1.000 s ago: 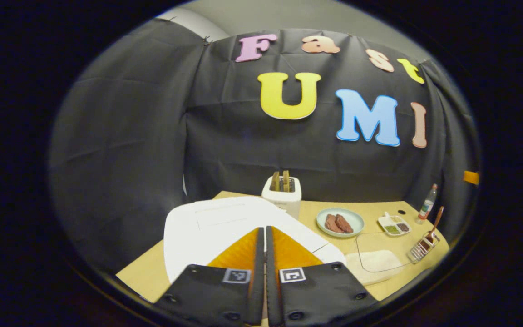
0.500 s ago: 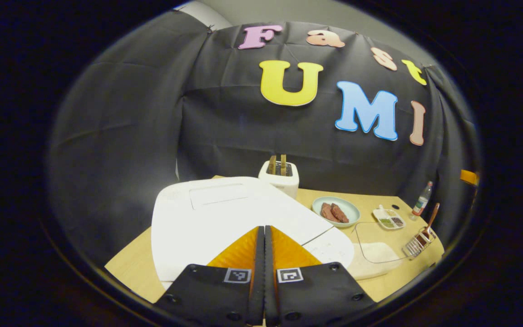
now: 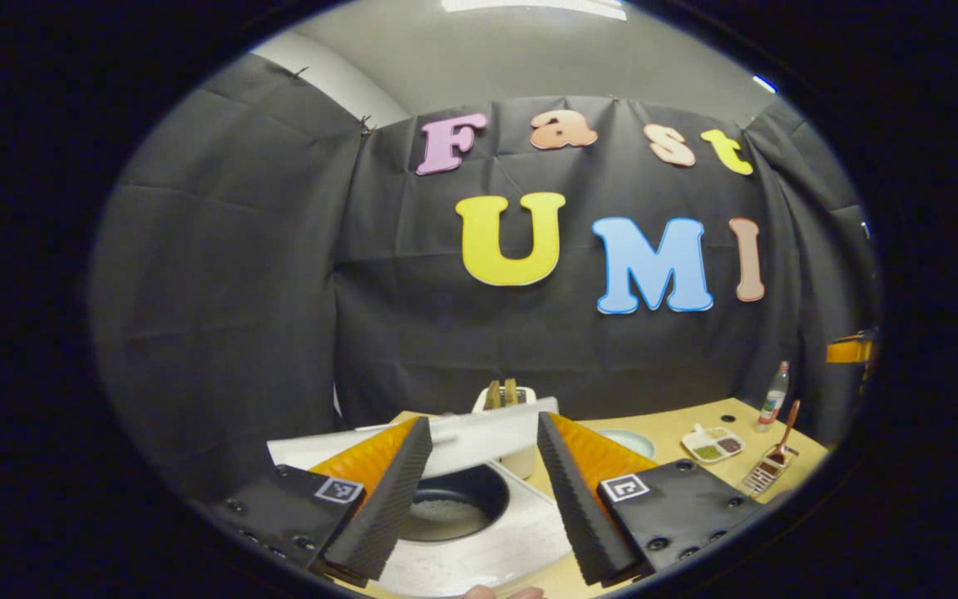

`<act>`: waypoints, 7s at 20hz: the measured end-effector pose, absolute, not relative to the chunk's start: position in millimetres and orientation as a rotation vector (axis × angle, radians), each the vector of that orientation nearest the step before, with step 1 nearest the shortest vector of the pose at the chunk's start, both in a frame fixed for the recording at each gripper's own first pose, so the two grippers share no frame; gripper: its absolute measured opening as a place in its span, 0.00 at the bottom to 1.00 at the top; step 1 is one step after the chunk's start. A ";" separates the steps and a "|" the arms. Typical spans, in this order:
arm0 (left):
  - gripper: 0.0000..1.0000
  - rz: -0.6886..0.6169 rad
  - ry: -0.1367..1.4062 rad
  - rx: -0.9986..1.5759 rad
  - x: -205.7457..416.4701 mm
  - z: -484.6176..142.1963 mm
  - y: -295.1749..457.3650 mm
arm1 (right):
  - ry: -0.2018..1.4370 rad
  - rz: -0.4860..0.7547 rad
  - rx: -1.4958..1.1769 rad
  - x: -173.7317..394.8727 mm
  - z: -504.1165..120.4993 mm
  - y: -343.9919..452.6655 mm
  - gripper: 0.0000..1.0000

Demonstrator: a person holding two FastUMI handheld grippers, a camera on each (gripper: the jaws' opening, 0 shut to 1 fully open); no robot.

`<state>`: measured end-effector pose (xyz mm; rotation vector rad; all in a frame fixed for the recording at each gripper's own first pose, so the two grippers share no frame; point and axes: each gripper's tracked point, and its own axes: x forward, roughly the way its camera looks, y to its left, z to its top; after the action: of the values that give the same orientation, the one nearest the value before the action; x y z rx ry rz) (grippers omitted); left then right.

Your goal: Close the left gripper, press the button to open the rice cooker; take a wooden spoon from the chopstick holder with the right hand, scoop a spoonful of rice and pour it into the rice cooker, then put the wooden spoon back into the chopstick holder.

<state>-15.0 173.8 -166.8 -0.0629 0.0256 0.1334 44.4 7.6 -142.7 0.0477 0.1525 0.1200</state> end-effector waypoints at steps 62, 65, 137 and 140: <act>0.94 -0.160 -0.062 0.032 24.1 -134.9 62.0 | 0.300 0.282 0.193 168.5 -247.3 176.1 0.19; 0.90 -0.168 -0.064 0.029 25.5 -136.8 61.0 | 0.344 0.254 0.136 171.2 -270.9 185.0 0.19; 0.87 0.076 -0.108 -0.024 -72.6 -134.7 226.8 | 0.189 0.847 0.123 158.0 -116.6 569.4 0.18; 0.94 0.085 -0.094 -0.020 -70.5 -140.7 230.0 | 0.174 0.856 0.058 153.4 -115.2 577.0 0.18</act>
<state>-70.5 230.0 -140.7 -0.0202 -0.0940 0.0849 153.4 577.0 -115.2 0.0577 0.1739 0.8558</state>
